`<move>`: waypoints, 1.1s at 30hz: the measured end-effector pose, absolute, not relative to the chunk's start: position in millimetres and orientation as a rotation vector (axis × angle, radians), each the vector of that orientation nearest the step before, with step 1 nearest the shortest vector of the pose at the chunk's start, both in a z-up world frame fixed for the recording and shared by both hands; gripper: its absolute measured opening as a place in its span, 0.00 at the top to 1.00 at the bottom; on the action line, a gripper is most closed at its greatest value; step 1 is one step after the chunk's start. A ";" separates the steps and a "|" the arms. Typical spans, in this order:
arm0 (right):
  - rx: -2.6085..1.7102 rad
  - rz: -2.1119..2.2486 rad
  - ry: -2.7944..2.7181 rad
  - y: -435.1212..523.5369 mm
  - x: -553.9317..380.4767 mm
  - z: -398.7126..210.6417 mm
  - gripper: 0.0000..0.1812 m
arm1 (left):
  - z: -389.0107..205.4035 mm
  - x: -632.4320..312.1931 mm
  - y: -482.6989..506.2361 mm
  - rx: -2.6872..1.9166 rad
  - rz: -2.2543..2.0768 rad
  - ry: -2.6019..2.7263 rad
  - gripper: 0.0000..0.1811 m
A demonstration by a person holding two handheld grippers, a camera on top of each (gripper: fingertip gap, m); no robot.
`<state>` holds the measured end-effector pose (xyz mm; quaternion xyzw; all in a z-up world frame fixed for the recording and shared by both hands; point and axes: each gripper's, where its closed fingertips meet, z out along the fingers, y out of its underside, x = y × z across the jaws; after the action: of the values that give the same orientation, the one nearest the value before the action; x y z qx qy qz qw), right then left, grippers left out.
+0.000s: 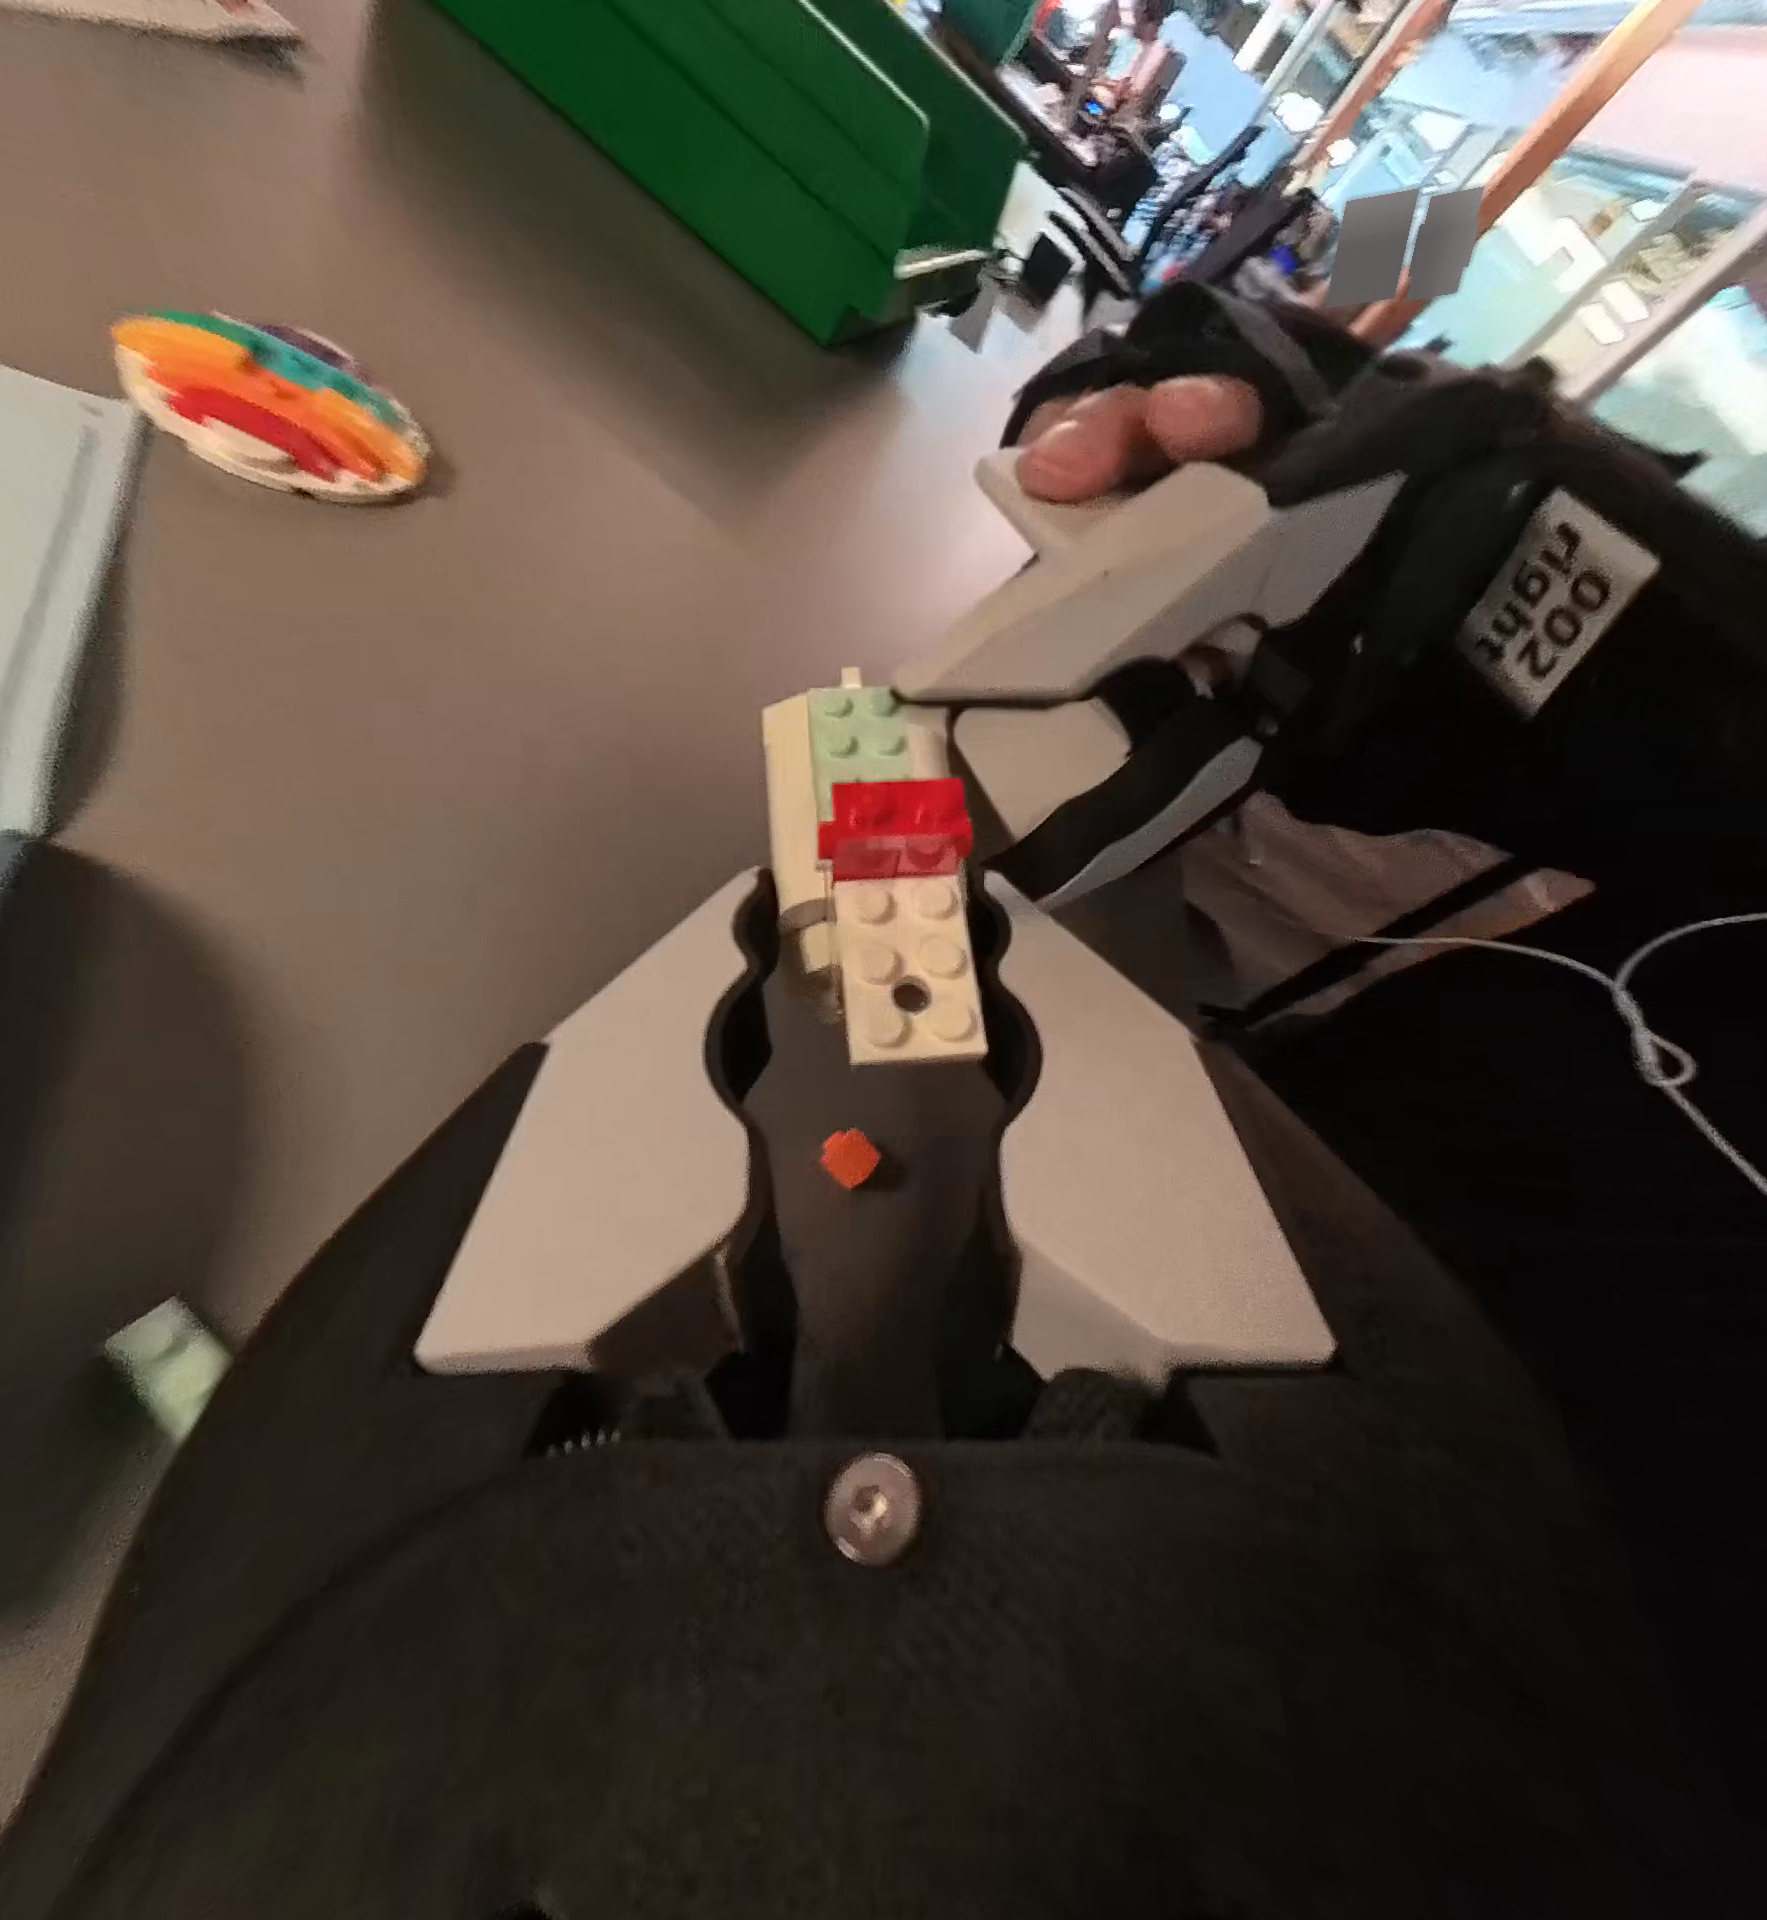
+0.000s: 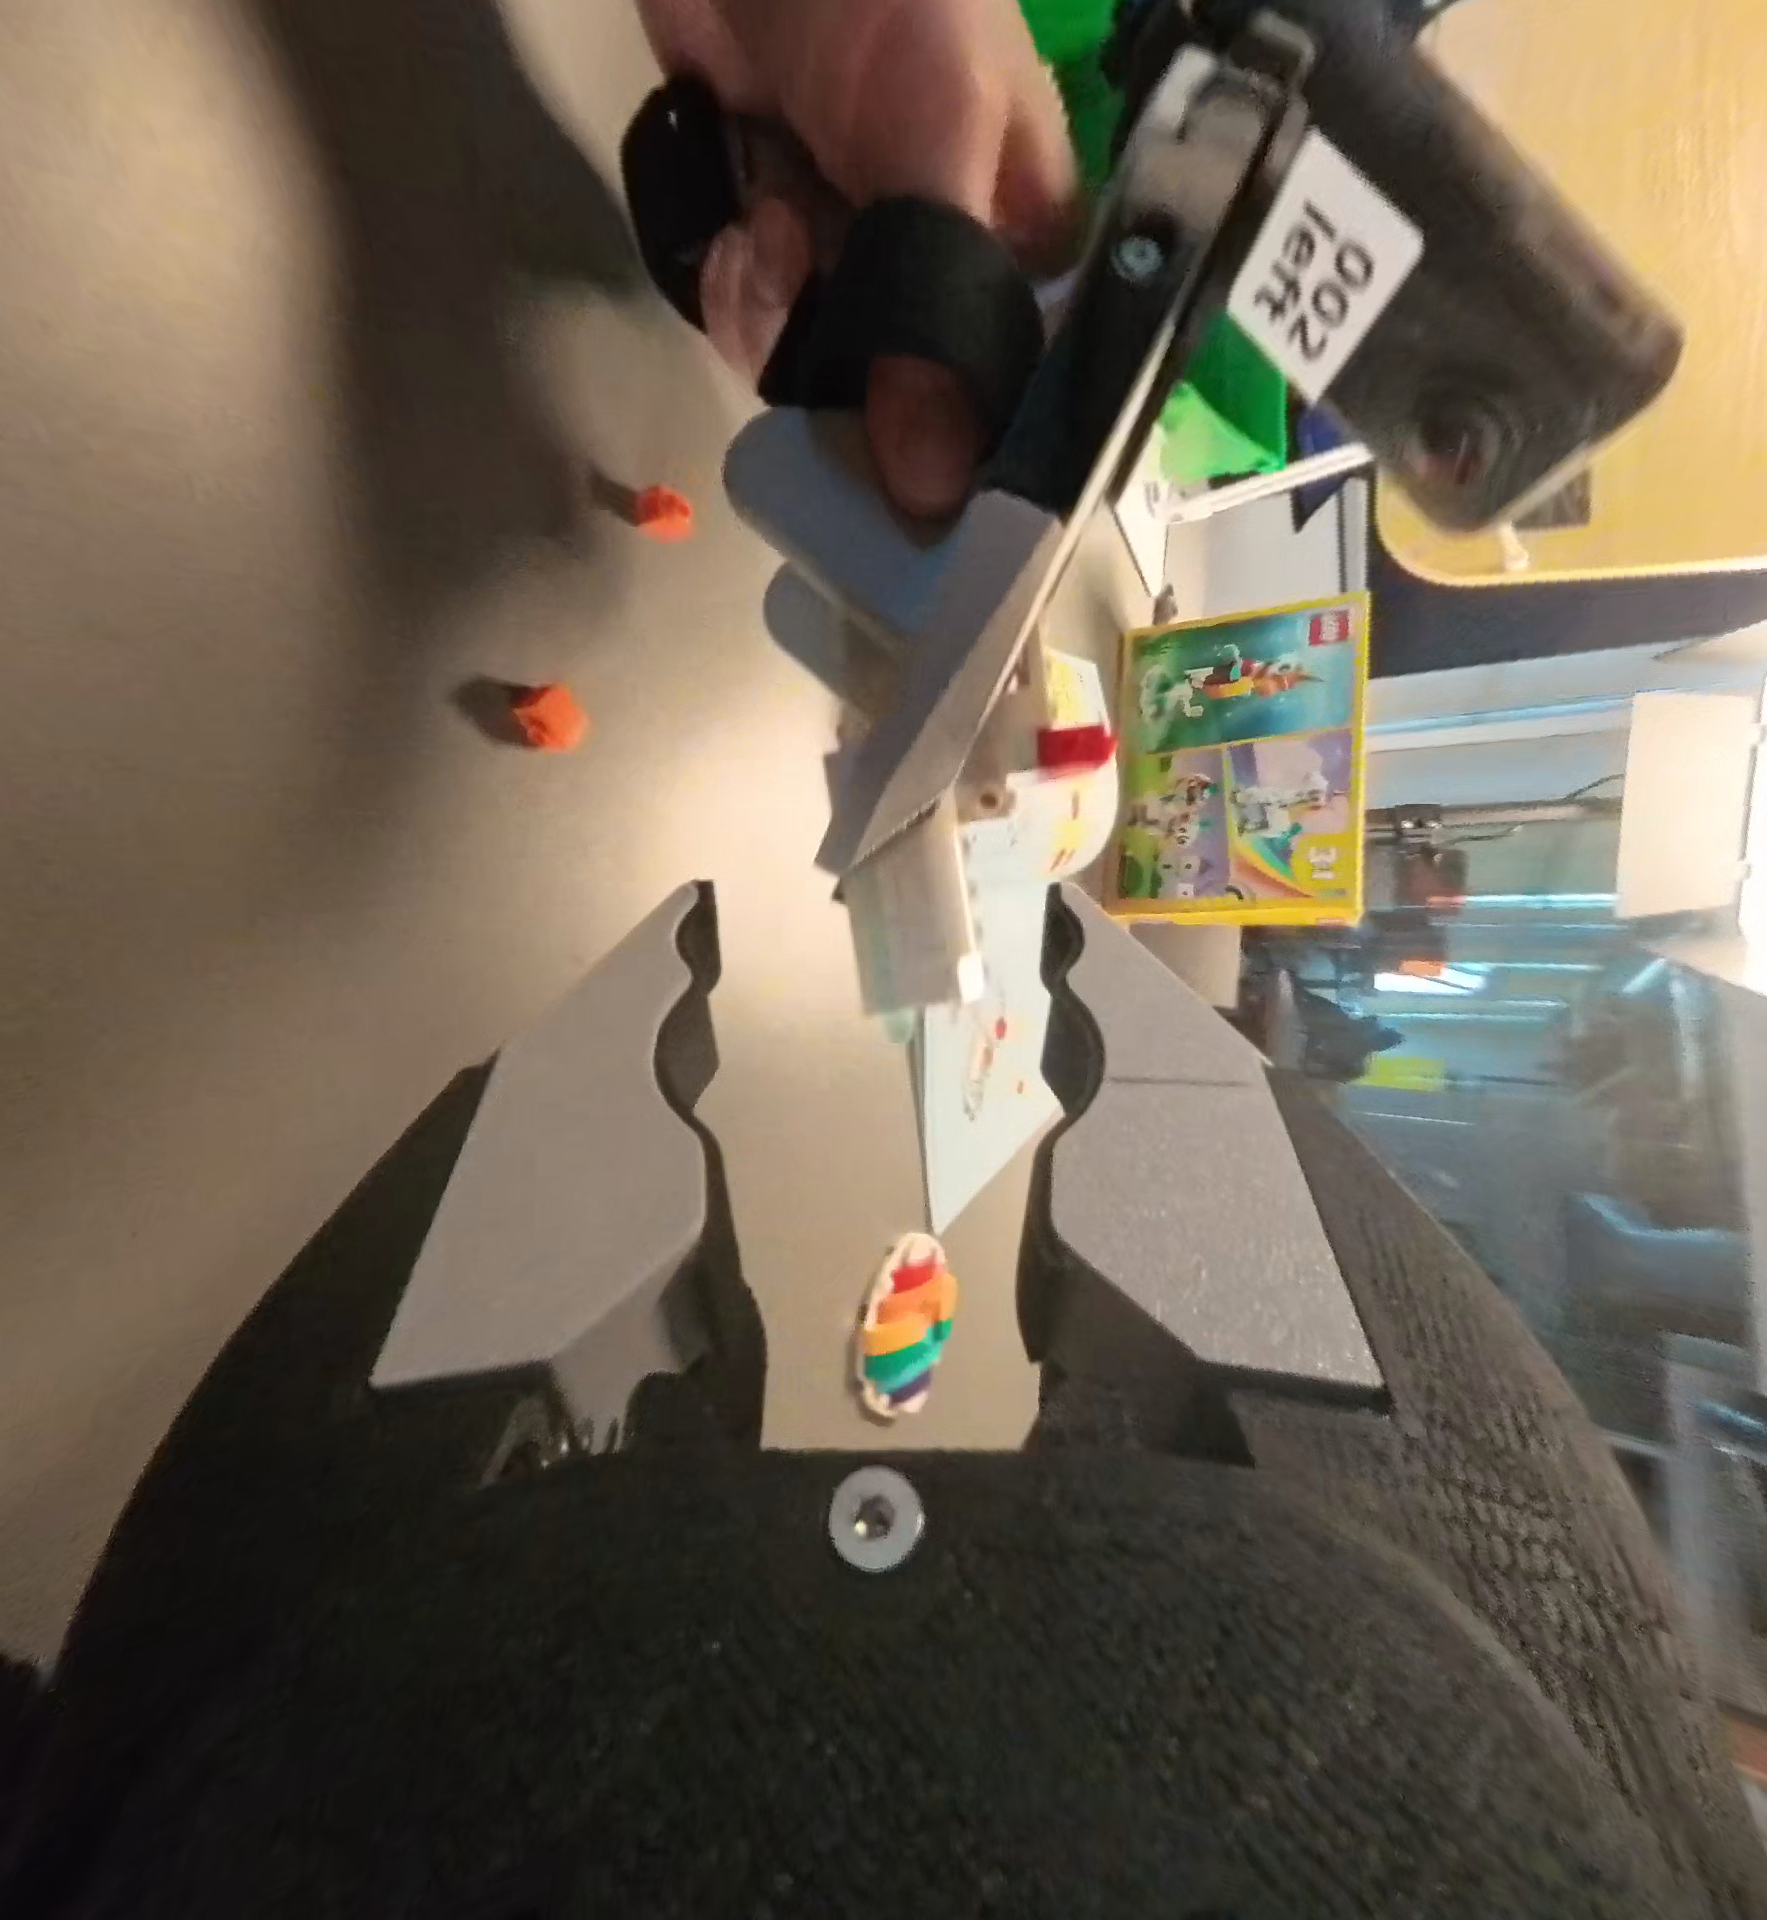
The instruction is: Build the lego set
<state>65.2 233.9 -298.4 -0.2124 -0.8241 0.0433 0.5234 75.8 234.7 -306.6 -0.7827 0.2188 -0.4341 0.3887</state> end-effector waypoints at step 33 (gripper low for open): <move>-1.625 0.926 -2.077 169.7 -3.2 -366.0 0.90 | -331.6 -24.6 133.9 -2.109 -0.311 0.279 0.80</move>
<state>-3.2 169.7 -366.0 -0.5726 -0.7319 0.3265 0.1727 -24.6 133.9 -331.6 -0.8629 0.1143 -0.1271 0.4755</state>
